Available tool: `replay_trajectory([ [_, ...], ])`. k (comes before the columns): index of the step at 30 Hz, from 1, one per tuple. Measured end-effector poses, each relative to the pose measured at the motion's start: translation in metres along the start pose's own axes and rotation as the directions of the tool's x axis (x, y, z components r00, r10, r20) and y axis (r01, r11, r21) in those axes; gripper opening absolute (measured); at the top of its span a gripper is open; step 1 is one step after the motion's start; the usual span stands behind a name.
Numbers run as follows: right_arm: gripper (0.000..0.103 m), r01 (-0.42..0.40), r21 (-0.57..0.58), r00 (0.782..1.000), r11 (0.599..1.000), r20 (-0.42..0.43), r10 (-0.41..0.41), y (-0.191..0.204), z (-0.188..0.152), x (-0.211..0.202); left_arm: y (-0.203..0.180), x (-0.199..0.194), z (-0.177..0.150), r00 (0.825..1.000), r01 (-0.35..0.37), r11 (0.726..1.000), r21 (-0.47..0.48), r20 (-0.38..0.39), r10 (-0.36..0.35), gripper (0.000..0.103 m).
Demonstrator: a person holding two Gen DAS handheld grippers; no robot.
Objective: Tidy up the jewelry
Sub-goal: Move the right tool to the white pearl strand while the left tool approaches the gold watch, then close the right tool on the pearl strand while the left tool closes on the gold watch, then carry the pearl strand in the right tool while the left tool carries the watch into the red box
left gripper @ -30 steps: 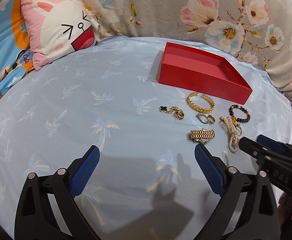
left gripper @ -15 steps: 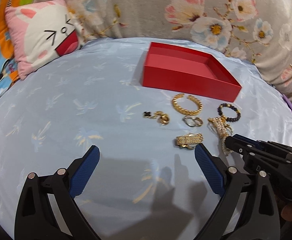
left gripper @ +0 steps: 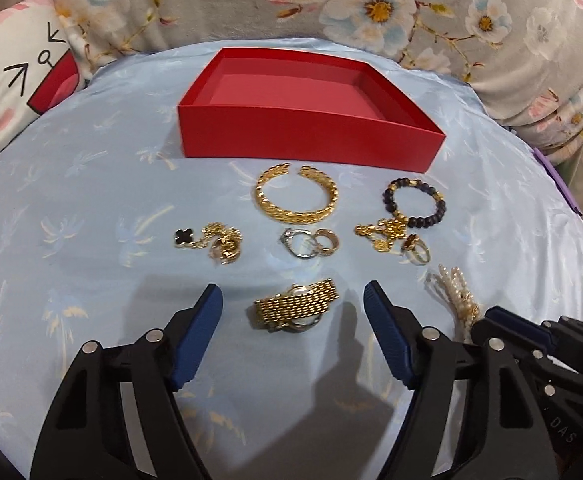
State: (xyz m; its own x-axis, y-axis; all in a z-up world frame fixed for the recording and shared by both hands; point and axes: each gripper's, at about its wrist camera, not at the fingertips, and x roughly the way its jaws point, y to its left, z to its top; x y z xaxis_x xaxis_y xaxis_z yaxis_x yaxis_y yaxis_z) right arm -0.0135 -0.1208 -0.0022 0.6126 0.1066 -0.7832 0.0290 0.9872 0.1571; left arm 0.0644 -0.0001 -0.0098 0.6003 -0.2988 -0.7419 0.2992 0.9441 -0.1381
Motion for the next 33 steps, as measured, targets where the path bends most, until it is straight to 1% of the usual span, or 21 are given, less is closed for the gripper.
replay_trajectory([
  [1, 0.013, -0.002, 0.002, 1.0, 1.0, -0.004, 0.002, -0.001, -0.001, 0.0, -0.002, 0.0, 0.0, 1.0, -0.001, 1.0, 0.007, -0.001, 0.001, 0.066],
  [3, 0.013, -0.006, 0.001, 1.0, 1.0, -0.006, 0.006, -0.002, -0.003, 0.0, -0.004, 0.0, -0.001, 1.0, 0.007, 1.0, 0.011, 0.0, -0.007, 0.057],
  [5, 0.013, -0.007, -0.001, 1.0, 1.0, -0.004, 0.007, -0.002, -0.004, 0.0, -0.003, -0.001, -0.001, 1.0, 0.002, 1.0, 0.003, 0.003, -0.002, 0.041],
  [7, 0.013, -0.01, 0.003, 1.0, 1.0, -0.002, 0.01, -0.003, -0.004, 0.0, 0.001, -0.002, -0.001, 1.0, 0.007, 1.0, -0.021, 0.006, -0.007, 0.033],
  [10, 0.013, -0.012, 0.007, 1.0, 1.0, -0.001, 0.012, -0.004, -0.005, -0.001, 0.005, -0.004, -0.002, 1.0, 0.025, 0.999, -0.046, 0.011, -0.025, 0.033],
  [15, 0.013, -0.017, 0.013, 1.0, 1.0, 0.006, 0.017, -0.007, -0.005, -0.006, 0.004, -0.012, -0.008, 1.0, 0.016, 0.998, -0.059, 0.02, -0.015, 0.033],
  [19, 0.013, -0.026, 0.019, 0.999, 0.999, 0.027, 0.025, -0.009, -0.002, -0.016, 0.0, -0.024, -0.012, 1.0, 0.009, 0.998, -0.055, 0.026, -0.007, 0.033],
  [20, 0.01, -0.029, 0.019, 0.999, 0.999, 0.036, 0.028, -0.009, 0.0, -0.02, -0.001, -0.027, -0.012, 1.0, 0.011, 0.998, -0.055, 0.03, -0.01, 0.033],
  [21, 0.004, -0.031, 0.019, 0.999, 0.999, 0.039, 0.03, -0.01, 0.002, -0.022, -0.001, -0.032, -0.011, 0.999, 0.012, 0.998, -0.056, 0.035, -0.01, 0.033],
  [24, 0.003, -0.048, 0.02, 0.997, 0.999, 0.057, 0.047, -0.01, 0.013, -0.03, -0.003, -0.042, -0.003, 0.999, 0.025, 0.998, -0.054, 0.046, -0.023, 0.033],
  [25, 0.0, -0.047, 0.016, 0.997, 0.999, 0.065, 0.045, -0.01, 0.017, -0.031, -0.004, -0.045, 0.0, 0.998, 0.028, 0.998, -0.053, 0.053, -0.025, 0.033],
  [31, 0.0, -0.053, -0.009, 0.991, 0.999, 0.122, 0.053, -0.01, 0.045, -0.039, -0.006, -0.061, 0.031, 0.994, 0.035, 0.999, -0.038, 0.102, -0.031, 0.033],
  [33, 0.0, -0.068, -0.007, 0.988, 0.998, 0.14, 0.068, -0.012, 0.057, -0.041, -0.004, -0.062, 0.043, 0.993, 0.037, 0.999, -0.04, 0.112, -0.032, 0.033],
])
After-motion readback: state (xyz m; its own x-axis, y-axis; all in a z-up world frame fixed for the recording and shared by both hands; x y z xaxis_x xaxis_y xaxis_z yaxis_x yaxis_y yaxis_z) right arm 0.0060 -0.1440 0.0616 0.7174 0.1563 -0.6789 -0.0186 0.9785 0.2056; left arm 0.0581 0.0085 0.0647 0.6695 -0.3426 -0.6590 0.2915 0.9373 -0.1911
